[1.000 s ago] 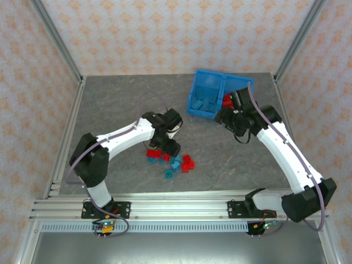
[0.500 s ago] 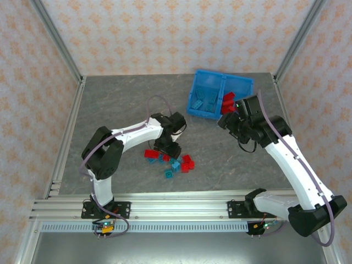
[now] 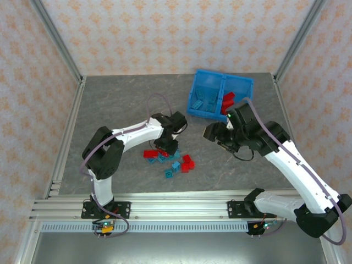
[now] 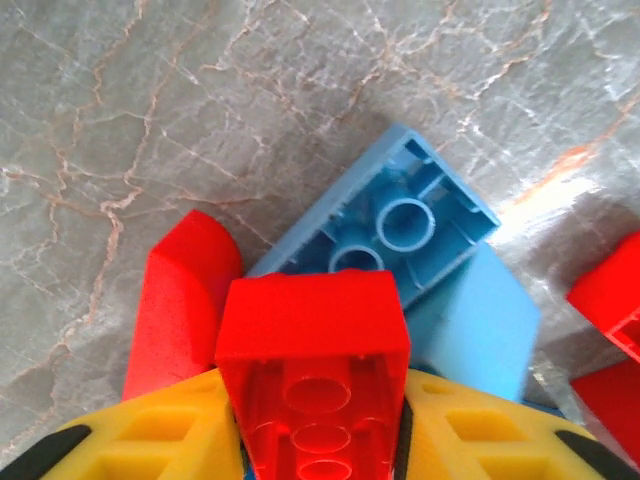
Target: Sort the legos into containers by color
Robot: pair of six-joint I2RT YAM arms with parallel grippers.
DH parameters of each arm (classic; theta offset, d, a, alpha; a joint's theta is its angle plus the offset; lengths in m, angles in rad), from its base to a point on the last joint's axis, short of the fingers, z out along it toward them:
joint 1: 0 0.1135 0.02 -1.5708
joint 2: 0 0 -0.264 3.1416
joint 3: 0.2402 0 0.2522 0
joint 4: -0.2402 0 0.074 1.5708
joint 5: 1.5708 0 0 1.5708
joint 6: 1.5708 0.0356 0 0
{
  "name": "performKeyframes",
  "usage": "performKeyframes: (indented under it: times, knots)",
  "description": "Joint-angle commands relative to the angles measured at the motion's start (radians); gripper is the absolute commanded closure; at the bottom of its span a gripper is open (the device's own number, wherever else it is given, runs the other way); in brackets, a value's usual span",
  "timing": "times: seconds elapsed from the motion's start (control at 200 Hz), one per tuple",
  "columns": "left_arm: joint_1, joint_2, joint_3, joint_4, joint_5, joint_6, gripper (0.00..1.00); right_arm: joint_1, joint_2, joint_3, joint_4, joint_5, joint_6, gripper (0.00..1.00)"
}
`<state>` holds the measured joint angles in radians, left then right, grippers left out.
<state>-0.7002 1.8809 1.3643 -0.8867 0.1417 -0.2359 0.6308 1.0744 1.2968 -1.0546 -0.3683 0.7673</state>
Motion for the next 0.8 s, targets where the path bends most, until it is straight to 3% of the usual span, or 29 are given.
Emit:
performKeyframes:
  times: [0.0,0.37,0.601,0.796]
  knots:
    - [-0.001,-0.003,-0.012,0.034,-0.05,-0.002,0.62,0.02,-0.001,-0.013,0.023,-0.004,0.027,0.35]
    - [0.007,-0.12,0.164,-0.022,-0.006,0.017,0.62,0.02,0.03,0.014,0.023,0.039,-0.002,0.35]
    - [0.005,-0.108,0.38,0.095,0.145,-0.047,0.64,0.019,-0.053,-0.001,0.024,0.35,0.061,0.34]
    - [0.001,0.123,0.645,0.253,0.233,-0.181,0.66,0.012,-0.104,-0.02,0.019,0.508,0.121,0.34]
